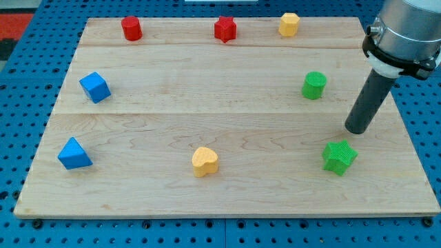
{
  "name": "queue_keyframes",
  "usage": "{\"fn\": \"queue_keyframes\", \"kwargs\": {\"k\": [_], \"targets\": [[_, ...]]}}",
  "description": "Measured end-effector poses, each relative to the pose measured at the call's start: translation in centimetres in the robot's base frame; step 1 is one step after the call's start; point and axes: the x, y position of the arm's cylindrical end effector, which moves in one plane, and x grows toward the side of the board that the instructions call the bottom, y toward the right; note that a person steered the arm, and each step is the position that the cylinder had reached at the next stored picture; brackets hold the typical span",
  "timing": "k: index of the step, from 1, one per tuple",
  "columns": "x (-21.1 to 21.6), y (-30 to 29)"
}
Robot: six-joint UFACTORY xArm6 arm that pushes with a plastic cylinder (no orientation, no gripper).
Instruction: Move the green circle to the center of the board
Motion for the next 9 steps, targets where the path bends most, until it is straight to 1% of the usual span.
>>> {"fn": "queue_keyframes", "kwargs": {"k": [2, 3, 4, 5, 6, 7, 8, 9], "targets": [[-4.1, 0.9], [-5.4, 0.7], [-5.4, -2.9], [-5.6, 2.1], [-7.8, 4.7], [-9.5, 0.6], [-10.1, -7.4], [-10.1, -13.4]]}}
